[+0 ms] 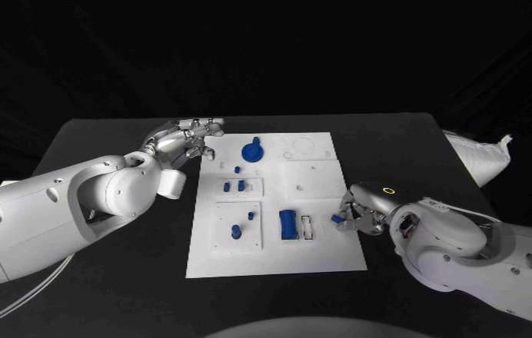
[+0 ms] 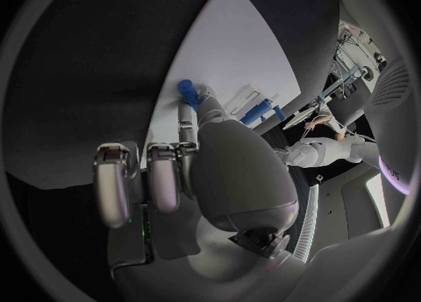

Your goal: Assemble the parts on the task board

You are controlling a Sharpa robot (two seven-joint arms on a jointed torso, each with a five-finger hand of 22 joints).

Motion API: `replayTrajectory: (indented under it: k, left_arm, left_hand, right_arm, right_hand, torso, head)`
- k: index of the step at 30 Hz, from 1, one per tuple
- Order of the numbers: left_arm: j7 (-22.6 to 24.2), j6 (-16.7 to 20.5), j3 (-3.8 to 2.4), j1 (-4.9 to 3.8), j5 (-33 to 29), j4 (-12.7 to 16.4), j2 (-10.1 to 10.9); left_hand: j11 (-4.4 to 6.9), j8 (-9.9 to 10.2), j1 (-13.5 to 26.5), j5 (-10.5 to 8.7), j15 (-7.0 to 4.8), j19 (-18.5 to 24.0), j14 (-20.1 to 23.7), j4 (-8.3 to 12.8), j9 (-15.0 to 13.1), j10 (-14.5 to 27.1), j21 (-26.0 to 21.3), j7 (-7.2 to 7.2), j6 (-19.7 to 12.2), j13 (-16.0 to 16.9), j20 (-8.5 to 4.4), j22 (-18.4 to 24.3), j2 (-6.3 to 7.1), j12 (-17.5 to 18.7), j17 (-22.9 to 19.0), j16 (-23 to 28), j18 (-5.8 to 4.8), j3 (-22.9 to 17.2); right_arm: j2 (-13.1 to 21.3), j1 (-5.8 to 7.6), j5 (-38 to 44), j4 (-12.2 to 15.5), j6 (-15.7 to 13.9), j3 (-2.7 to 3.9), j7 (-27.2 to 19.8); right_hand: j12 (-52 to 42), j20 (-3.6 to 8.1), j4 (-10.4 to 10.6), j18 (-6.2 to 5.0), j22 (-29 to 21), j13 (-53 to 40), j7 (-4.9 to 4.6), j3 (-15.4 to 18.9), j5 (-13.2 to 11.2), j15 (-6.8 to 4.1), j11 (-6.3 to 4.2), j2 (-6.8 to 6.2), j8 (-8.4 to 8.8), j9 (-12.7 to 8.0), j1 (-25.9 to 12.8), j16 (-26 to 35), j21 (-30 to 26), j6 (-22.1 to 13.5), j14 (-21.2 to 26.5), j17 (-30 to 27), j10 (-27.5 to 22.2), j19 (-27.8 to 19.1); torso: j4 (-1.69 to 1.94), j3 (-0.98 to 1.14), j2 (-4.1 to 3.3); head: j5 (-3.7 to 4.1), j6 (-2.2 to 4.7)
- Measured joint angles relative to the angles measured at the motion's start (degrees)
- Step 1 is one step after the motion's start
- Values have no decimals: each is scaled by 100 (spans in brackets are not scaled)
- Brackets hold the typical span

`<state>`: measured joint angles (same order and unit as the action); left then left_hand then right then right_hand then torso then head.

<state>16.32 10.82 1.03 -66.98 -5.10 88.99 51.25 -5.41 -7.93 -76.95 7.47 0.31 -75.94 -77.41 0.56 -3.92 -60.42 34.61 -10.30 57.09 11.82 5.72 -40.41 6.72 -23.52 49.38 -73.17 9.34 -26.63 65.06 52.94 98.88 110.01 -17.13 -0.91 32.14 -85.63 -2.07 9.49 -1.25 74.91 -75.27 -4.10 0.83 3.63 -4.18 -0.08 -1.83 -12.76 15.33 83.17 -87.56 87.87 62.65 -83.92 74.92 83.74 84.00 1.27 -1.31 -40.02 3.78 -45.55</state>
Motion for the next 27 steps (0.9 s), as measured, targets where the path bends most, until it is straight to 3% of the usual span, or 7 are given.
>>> replayTrajectory:
  k: [7, 10, 15, 19, 23, 27]
  left_arm:
    - [0, 0, 0, 0, 2, 9, 7]
    - [1, 0, 0, 0, 2, 11, 9]
    - [2, 0, 0, 0, 4, 15, 12]
    - [3, 0, 0, 0, 7, 17, 14]
    - [4, 1, 0, 0, 10, 22, 16]
    - [4, 1, 0, 0, 12, 24, 18]
  left_hand:
    - [0, 0, 0, 0, 0, 0, 0, 0, 0, 0, 0, 0, 0, 0, 0, 0, 0, 0, 0, 0, 0, 0]
    - [0, 0, 0, 0, 0, 0, 0, 0, 0, 0, 0, 0, 0, 0, 0, 0, 0, 0, -5, 0, -1, 0]
    - [0, 0, 0, 0, 0, 0, 0, 0, 0, 0, 0, 0, 0, 0, 0, 0, 0, 0, -11, 0, 0, 0]
    - [0, 0, 0, 0, 0, 0, 0, 0, 0, 0, 0, 0, 0, 0, 0, 0, 0, 0, -12, 0, -1, 0]
    - [0, 0, 0, 0, 0, 0, 0, 0, 0, 0, 0, 0, 0, 0, 0, 0, 0, 0, -11, 0, 0, 0]
    - [0, 0, 0, 0, 0, 0, 0, 0, 0, 0, 0, 0, 0, 0, 0, 0, 0, 0, -11, 0, 0, 0]
  right_arm:
    - [-83, -28, 430, 14, 167, 23, -23]
    - [-98, -36, 548, 26, 218, 24, -36]
    - [-105, -48, 636, 40, 245, 23, -52]
    - [-97, -56, 609, 47, 194, 17, -50]
    - [-64, -69, 414, 80, 67, 14, -26]
    - [-40, -91, 69, 138, -139, 19, -7]
  right_hand:
    - [-9, 0, -193, 1, 0, 0, -29, -430, -24, 0, 0, -74, 161, -135, 161, 1, 0, 71, 0, 0, 0, 0]
    - [10, 0, -212, 0, 0, 0, -48, -555, 95, 0, 0, -81, 182, -137, 169, 1, 0, 96, 0, 0, 0, 0]
    - [74, 0, -55, 0, -1, 68, -7, -853, 879, 1, 1, -7, 327, -148, -7, -21, 0, 155, -1, -1, 0, 0]
    - [27, 0, -17, 0, -1, 45, -5, -1147, 1404, 1, 0, -111, 382, -145, -215, -21, 0, 199, -1, -1, 1, 0]
    - [27, 0, 13, 0, -1, 31, -5, -1387, 1671, 1, 0, -141, 443, -157, -351, -44, 22, 199, -1, -1, 1, 0]
    - [27, 0, 54, 0, 4, 31, -24, -1525, 1714, -1, 0, -193, 513, -165, -478, -43, 22, 220, 0, -1, 1, 0]
  torso:
    - [-3, 0, -1]
    - [-3, 0, -1]
    - [-1, 0, 1]
    - [-1, 0, 2]
    - [-1, 0, 2]
    - [0, 0, 2]
  head:
    - [-6, -9]
    - [-7, -12]
    - [-8, -16]
    - [-8, -13]
    - [-14, -12]
    - [-17, -15]
